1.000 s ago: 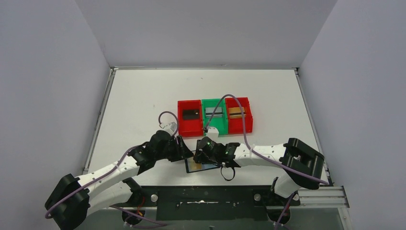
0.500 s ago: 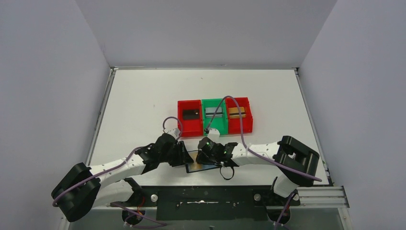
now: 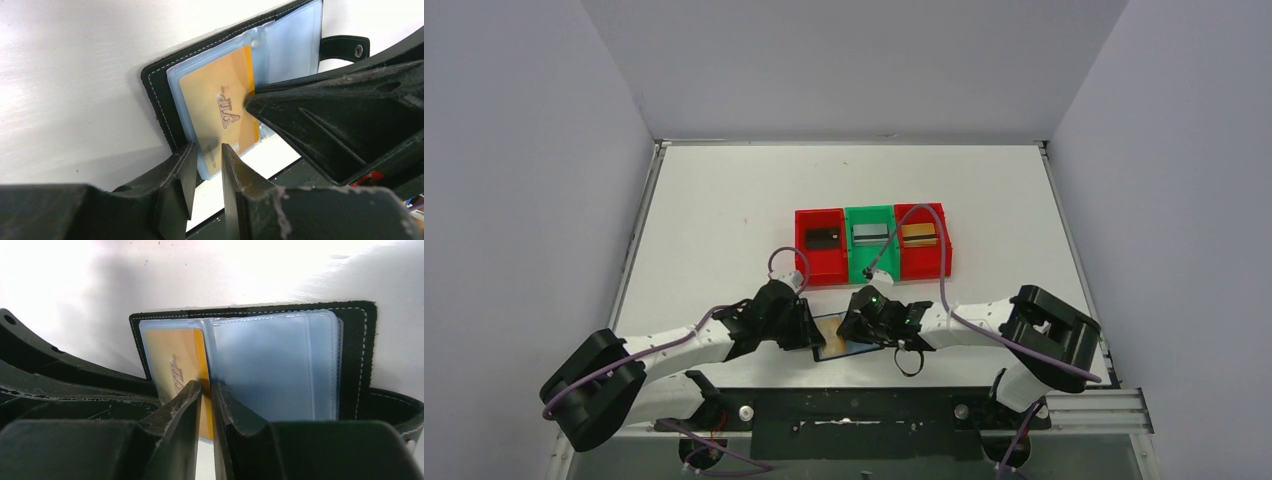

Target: Take the credit cards out of the card holder

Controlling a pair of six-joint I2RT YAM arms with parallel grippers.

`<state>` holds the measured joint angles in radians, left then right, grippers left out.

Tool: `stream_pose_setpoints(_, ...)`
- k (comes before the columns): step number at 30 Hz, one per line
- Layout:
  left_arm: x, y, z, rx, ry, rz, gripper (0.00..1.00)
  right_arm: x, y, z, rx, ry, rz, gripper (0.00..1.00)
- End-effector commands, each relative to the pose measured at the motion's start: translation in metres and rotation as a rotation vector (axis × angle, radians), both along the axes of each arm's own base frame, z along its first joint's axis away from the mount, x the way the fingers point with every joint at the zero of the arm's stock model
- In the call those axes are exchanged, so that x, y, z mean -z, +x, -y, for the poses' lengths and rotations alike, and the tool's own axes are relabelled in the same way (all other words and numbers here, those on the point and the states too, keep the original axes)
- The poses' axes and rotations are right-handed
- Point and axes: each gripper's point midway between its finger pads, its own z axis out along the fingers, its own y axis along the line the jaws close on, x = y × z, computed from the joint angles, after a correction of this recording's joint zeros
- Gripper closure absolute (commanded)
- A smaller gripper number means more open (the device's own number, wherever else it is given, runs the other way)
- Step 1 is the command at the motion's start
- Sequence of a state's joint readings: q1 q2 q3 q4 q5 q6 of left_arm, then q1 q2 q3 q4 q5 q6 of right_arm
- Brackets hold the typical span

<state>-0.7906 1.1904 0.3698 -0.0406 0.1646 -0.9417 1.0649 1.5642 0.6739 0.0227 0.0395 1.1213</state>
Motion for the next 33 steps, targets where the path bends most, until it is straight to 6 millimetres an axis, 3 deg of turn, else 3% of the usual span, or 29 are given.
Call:
stream_pose_setpoints(1, -0.005, 0.006, 0.010, 0.022, -0.021, 0.042, 0.77, -0.005, -0.002, -0.002, 0.018, 0.112, -0.021, 0.85)
stream_pose_setpoints(9, -0.003, 0.008, 0.008, 0.022, 0.002, 0.046, 0.85, -0.013, -0.001, -0.004, 0.022, 0.255, -0.032, 1.00)
stream_pose_setpoints(22, 0.001, 0.010, 0.000, 0.013, 0.055, 0.057, 0.96, -0.017, 0.005, 0.016, 0.091, 0.246, 0.003, 1.00)
stream_pose_setpoints(33, -0.002, 0.011, 0.000, 0.015, 0.055, 0.063, 0.97, -0.011, 0.005, 0.020, 0.105, 0.211, -0.009, 1.00)
